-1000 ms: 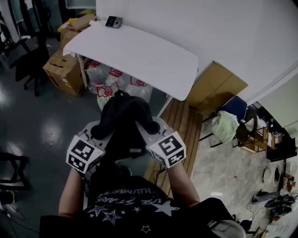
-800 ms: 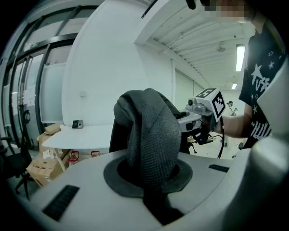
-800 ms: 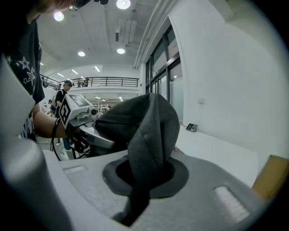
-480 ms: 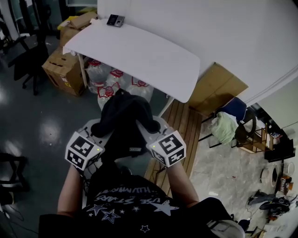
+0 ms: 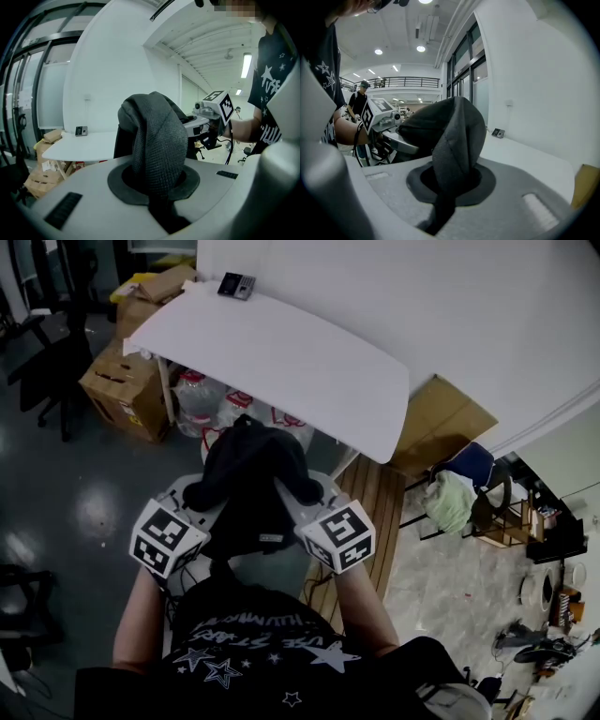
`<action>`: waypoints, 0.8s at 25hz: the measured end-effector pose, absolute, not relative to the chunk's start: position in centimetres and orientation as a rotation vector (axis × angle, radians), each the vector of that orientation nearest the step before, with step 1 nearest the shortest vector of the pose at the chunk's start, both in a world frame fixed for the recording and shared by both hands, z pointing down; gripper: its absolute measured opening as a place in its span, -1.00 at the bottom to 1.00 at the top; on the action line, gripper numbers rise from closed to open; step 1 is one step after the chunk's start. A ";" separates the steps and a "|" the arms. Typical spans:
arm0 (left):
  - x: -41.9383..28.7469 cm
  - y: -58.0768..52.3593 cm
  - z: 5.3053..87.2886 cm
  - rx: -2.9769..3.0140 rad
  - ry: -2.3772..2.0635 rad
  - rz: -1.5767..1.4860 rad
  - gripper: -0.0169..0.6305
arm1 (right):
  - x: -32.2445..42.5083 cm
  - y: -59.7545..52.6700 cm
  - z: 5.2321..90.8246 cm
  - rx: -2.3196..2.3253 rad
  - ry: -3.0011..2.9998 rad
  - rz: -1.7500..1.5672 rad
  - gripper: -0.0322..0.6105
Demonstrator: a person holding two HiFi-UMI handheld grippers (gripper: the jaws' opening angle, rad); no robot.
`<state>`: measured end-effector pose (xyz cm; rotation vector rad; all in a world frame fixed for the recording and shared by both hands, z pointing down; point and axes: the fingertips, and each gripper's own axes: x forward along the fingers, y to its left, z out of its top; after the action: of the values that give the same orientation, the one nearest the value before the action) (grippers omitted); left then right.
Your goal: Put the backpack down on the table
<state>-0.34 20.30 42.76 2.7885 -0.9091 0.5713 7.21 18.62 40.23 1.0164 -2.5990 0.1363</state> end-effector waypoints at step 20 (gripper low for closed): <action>-8.4 9.2 41.1 2.930 -0.780 0.564 -0.79 | -0.9 8.3 38.5 1.134 -2.546 0.066 -0.83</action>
<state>-8.40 9.16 41.06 2.9298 -0.7804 0.5642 -0.92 8.32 38.49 1.1343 -2.5457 0.0660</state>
